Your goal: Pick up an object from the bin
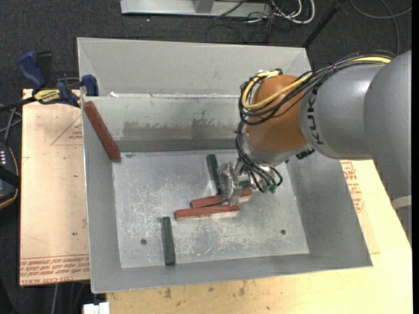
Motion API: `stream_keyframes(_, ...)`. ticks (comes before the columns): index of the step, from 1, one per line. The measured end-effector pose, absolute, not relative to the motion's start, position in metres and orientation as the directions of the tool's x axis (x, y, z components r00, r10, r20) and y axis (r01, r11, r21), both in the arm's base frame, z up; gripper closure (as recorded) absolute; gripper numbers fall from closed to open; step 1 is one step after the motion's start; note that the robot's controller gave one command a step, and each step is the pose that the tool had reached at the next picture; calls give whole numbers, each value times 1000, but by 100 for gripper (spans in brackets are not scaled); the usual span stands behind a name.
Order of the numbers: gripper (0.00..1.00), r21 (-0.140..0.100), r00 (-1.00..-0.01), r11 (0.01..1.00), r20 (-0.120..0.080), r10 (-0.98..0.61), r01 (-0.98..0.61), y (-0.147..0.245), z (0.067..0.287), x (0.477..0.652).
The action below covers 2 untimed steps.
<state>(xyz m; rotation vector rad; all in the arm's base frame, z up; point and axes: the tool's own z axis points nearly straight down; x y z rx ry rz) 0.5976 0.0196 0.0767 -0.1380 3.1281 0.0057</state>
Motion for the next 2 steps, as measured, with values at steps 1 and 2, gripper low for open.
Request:
stream_keyframes(1, 0, 1, -996, 996, -9, -88, -88, 18, 73, 596)
stream_keyframes(2, 0, 1, -996, 996, -9, -88, -88, 18, 73, 596)
